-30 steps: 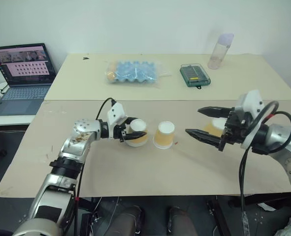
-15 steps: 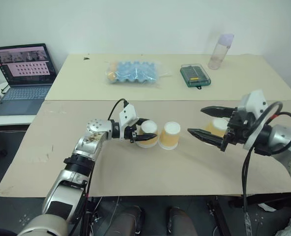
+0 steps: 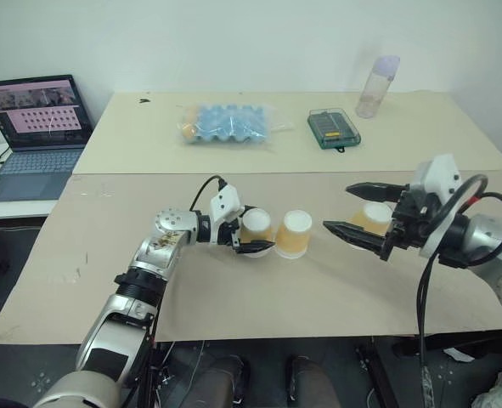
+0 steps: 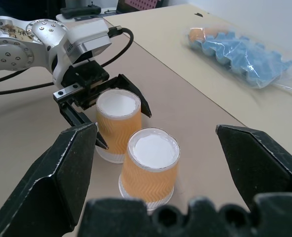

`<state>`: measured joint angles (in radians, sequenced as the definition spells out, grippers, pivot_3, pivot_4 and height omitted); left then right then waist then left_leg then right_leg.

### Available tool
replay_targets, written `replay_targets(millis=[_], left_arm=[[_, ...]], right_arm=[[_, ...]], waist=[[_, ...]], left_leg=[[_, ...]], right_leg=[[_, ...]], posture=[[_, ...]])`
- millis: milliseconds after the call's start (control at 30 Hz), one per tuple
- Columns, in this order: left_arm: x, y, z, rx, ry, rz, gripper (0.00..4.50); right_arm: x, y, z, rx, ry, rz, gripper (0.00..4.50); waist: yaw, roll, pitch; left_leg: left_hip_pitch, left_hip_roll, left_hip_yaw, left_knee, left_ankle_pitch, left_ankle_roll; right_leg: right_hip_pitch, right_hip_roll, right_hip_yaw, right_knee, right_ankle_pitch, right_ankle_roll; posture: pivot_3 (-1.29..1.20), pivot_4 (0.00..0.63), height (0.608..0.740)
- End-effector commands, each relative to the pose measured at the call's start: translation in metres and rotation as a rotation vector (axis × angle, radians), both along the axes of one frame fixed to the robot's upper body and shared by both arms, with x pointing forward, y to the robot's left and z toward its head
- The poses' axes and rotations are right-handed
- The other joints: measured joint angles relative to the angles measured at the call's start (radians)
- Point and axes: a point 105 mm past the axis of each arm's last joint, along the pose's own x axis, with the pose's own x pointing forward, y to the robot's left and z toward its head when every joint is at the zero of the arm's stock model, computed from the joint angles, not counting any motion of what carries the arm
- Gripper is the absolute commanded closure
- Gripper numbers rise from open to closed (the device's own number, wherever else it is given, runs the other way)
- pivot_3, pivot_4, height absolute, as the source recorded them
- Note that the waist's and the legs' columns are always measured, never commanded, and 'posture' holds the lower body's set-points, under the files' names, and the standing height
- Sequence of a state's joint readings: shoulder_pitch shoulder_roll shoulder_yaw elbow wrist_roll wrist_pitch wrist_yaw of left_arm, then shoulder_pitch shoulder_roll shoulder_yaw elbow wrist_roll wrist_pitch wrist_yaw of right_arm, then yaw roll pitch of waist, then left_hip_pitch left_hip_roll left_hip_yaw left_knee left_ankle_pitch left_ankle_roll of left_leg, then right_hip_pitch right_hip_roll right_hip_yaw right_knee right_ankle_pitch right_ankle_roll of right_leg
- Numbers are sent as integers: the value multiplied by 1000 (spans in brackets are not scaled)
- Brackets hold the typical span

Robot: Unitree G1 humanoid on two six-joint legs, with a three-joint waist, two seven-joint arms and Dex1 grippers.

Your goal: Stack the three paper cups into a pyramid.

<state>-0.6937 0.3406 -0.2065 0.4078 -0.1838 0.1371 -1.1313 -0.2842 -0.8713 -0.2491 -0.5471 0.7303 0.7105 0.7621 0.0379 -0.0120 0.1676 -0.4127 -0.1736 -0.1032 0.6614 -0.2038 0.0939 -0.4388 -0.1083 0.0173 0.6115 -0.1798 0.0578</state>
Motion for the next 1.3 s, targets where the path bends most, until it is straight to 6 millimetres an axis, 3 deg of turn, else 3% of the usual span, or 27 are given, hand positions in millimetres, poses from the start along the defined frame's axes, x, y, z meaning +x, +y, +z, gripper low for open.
replay_targets(millis=[33, 500, 700, 833, 933, 1067, 1233, 1300], left_arm=[[-2, 2, 14, -17, -31, -14, 12], [-28, 29, 61, 5, -41, -62, 12], [-52, 39, 102, -54, -34, -91, 12], [-59, 47, 106, -37, -43, -66, 12], [-60, 54, 101, -17, -36, -20, 12], [-62, 56, 102, -20, -39, 2, 12], [-62, 54, 103, -28, -33, 8, 12], [-62, 54, 103, -29, -29, 8, 12]], right_arm=[[-2, 0, 11, -6, -46, 10, 0], [-2, 1, 11, -4, -35, 26, 0], [3, -14, 6, -5, -17, -44, 0], [7, -41, -5, 10, 14, -171, 0], [1, -69, -20, 34, 46, -330, 0], [-9, -100, -22, 109, 20, -569, 0], [-10, -109, -37, 191, -8, -775, 0], [-7, -100, -50, 190, 13, -801, 0]], waist=[[0, 0, 0], [-3, 0, 0], [-2, 0, 0], [1, 0, 0], [4, 0, 0], [5, 0, 0], [-5, 1, 0], [-8, 1, 0]], left_leg=[[0, 0, 0, 0, 0, 0], [1, 0, 0, 0, 0, 0], [1, 0, 0, 0, 0, 0], [2, 0, 0, 0, 0, 0], [3, 0, 0, 0, 0, 0], [3, 1, 0, 0, 0, -1], [7, 1, 1, -1, 0, -1], [7, 2, 1, -2, 0, -1]], right_leg=[[0, 0, 0, 0, 0, 0], [-1, 1, 0, 0, 0, 0], [-2, 2, 0, 0, 0, 0], [-2, 2, 0, 0, 0, 0], [0, 2, 0, 0, 0, 0], [0, 2, 1, 1, 0, 0], [1, 2, 2, 1, 0, 0], [1, 3, 2, 1, 0, 0]], posture=[[0, 150, 740], [0, 150, 740], [0, 150, 740], [0, 150, 740], [0, 150, 740], [0, 150, 740], [0, 150, 740], [0, 150, 740]])
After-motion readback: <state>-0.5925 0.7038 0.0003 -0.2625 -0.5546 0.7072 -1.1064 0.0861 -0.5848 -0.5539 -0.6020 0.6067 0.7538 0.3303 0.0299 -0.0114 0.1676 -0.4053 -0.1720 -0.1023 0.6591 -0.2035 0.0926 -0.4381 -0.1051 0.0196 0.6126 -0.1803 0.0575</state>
